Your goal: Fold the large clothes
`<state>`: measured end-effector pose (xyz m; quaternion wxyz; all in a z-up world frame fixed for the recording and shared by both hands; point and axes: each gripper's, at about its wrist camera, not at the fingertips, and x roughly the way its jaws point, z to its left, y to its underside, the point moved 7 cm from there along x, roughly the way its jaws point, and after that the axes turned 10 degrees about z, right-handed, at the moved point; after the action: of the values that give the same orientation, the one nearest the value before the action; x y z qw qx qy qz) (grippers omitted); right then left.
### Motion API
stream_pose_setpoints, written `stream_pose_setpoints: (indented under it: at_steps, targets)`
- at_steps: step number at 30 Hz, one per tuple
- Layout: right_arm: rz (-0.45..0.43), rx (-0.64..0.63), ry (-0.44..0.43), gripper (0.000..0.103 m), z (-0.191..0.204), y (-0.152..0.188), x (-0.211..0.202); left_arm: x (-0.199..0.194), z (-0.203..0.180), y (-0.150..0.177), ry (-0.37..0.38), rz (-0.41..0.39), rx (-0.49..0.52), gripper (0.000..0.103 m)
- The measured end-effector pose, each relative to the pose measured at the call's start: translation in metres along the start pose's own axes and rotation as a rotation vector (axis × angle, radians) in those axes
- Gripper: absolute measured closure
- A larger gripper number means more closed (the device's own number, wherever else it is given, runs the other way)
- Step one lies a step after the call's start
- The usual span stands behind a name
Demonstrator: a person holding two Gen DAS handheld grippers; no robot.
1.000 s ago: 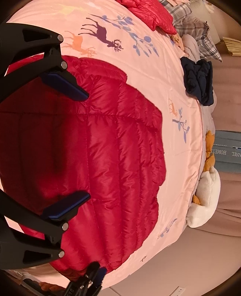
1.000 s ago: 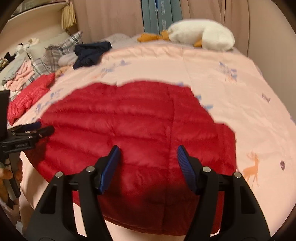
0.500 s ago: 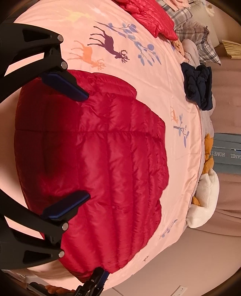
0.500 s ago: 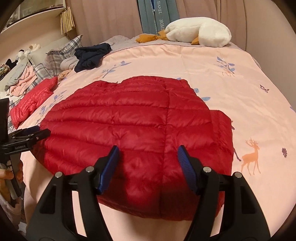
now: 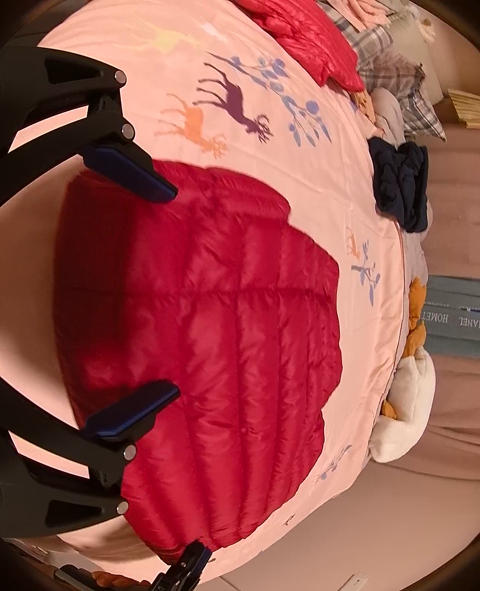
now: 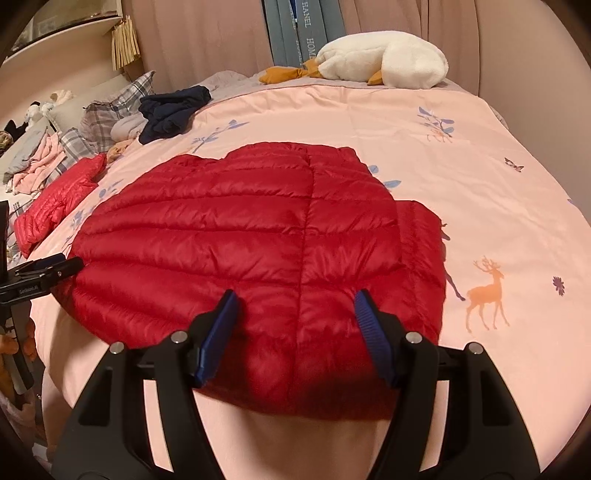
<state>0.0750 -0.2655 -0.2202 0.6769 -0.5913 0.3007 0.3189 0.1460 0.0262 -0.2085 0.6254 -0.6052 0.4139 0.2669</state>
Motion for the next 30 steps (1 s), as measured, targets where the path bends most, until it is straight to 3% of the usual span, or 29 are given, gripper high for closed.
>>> stream_pose_setpoints:
  at_steps: [7,11,30]
  targets:
    - [0.02,0.026,0.01,0.035,-0.007,0.008,0.007,0.008,0.015,0.009,0.009,0.022,-0.046,0.005]
    - [0.024,0.047,-0.009,0.035,-0.01,0.008,0.005,0.003,0.013,0.012,0.026,0.014,-0.039,0.009]
    - [0.041,0.13,-0.047,0.037,-0.037,0.033,-0.007,-0.005,0.02,0.038,0.077,0.048,-0.027,0.009]
